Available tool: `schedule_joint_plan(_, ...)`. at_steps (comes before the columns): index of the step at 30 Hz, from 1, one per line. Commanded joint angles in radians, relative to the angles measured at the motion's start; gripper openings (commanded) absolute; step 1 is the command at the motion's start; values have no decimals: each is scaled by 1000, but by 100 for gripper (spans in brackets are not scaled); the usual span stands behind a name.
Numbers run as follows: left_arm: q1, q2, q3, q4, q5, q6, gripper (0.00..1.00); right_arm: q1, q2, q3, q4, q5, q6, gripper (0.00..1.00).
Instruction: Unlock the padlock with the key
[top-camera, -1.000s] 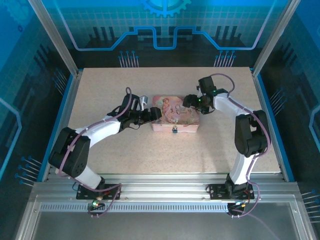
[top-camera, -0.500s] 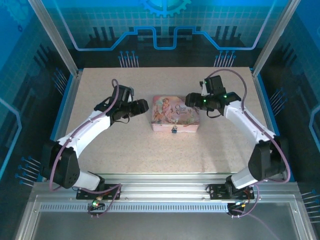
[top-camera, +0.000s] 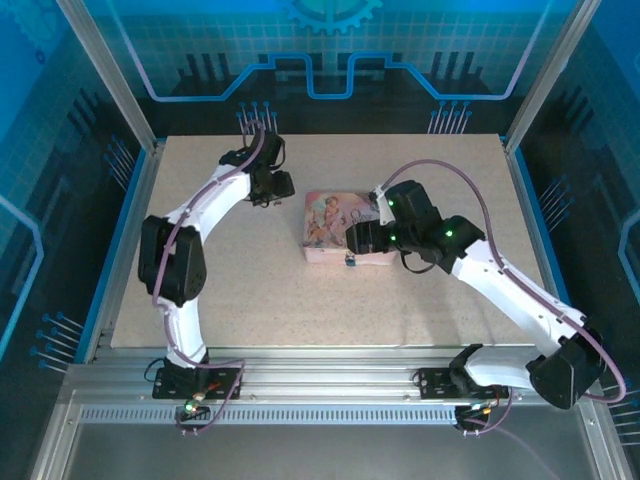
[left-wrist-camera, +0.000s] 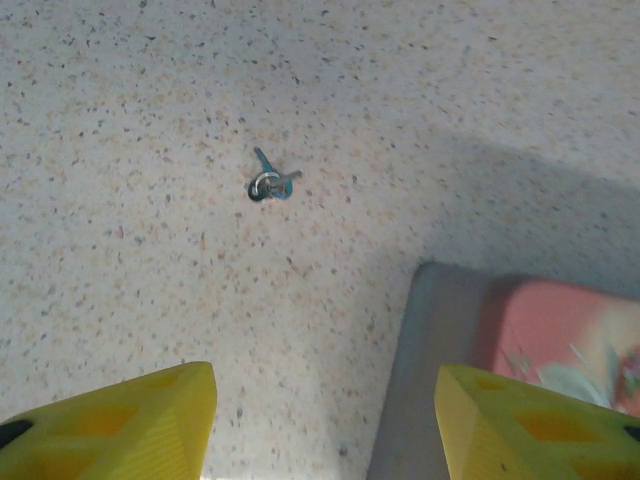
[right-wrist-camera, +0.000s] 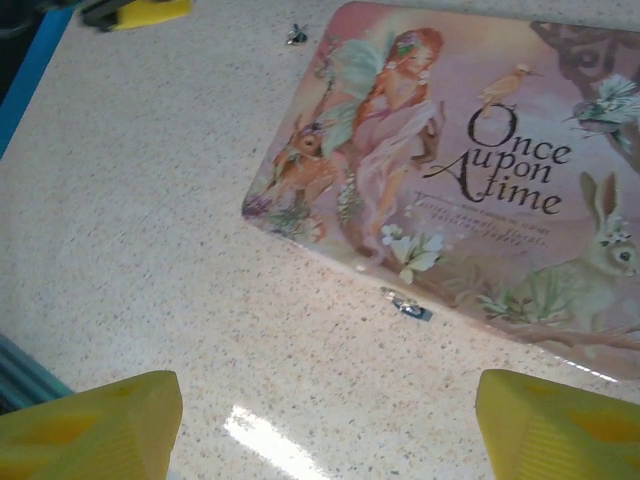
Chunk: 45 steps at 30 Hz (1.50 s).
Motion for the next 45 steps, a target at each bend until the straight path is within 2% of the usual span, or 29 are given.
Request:
schedule_joint_plan(1,6,88,115,-115,-55,18,60,37,-27,-18,-42,37,-6,78)
schedule_joint_plan(16,37,440,502,-266,-89,32,55,71,-139,-96,-74,77,33,78)
schedule_joint_plan(35,39,540,551,-253,-74,46,49,58,-166,-106,-95,87,41,79)
schedule_joint_plan(39,39,553,569,-260,-70,55,41,53,-169,-108,-96,87,42,79)
schedule_joint_plan(45,39,551,577,-262,-67,67,23,47,-165,-121,-82,78,50,79)
